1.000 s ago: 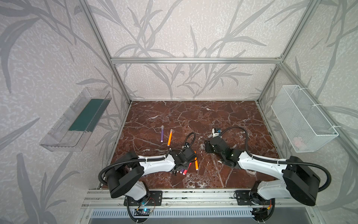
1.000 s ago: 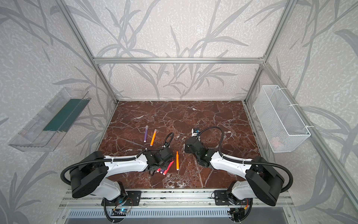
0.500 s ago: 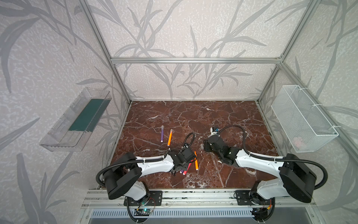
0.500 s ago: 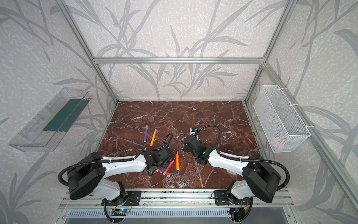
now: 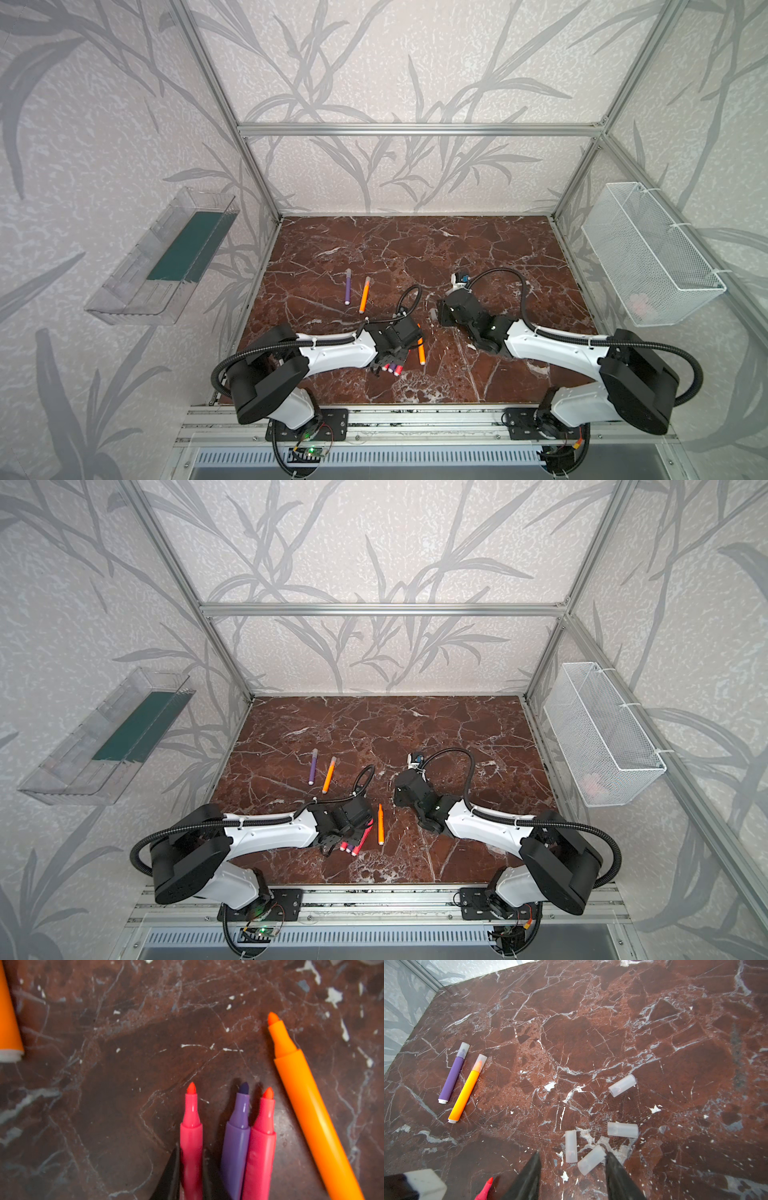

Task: Insert pens into pen caps
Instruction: Pick up the pen from the bottom-center of the table.

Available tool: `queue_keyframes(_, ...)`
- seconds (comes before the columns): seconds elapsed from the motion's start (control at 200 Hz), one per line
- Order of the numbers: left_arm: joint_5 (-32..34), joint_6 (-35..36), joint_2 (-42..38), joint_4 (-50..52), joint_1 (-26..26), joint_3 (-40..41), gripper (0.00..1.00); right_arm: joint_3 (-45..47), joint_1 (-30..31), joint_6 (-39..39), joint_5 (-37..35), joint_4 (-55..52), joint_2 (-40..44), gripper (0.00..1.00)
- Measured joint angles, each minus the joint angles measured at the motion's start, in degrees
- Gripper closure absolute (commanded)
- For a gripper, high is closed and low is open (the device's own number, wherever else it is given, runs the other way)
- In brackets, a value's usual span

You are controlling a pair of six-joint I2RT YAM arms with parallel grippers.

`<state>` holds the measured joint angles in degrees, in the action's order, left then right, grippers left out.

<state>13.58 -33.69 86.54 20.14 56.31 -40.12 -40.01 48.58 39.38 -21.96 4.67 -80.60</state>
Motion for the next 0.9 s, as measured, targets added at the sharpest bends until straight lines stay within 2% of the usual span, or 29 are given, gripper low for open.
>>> queue_keyframes(0.115, -0.04, 0.11, 0.0, -0.04, 0.0, 0.0, 1.0, 0.0, 0.0, -0.02, -0.02, -0.02, 0.0, 0.51)
queue_keyframes(0.45, 0.09, 0.11, -3.45, 0.46, -0.02, 2.58, 1.0, -2.58, 1.46, -2.08, -2.32, -3.08, -1.73, 0.52)
queue_keyframes(0.755, 3.76, -1.05, -17.49, 1.11, -0.07, 8.83, 1.0, -14.95, 3.69, -6.95, -3.72, -11.06, -13.55, 0.54)
queue_keyframes(0.899, 4.96, -1.88, -28.79, -1.36, -0.15, 14.62, 1.0, -17.64, 3.69, -7.82, -4.04, -14.43, -19.21, 0.57)
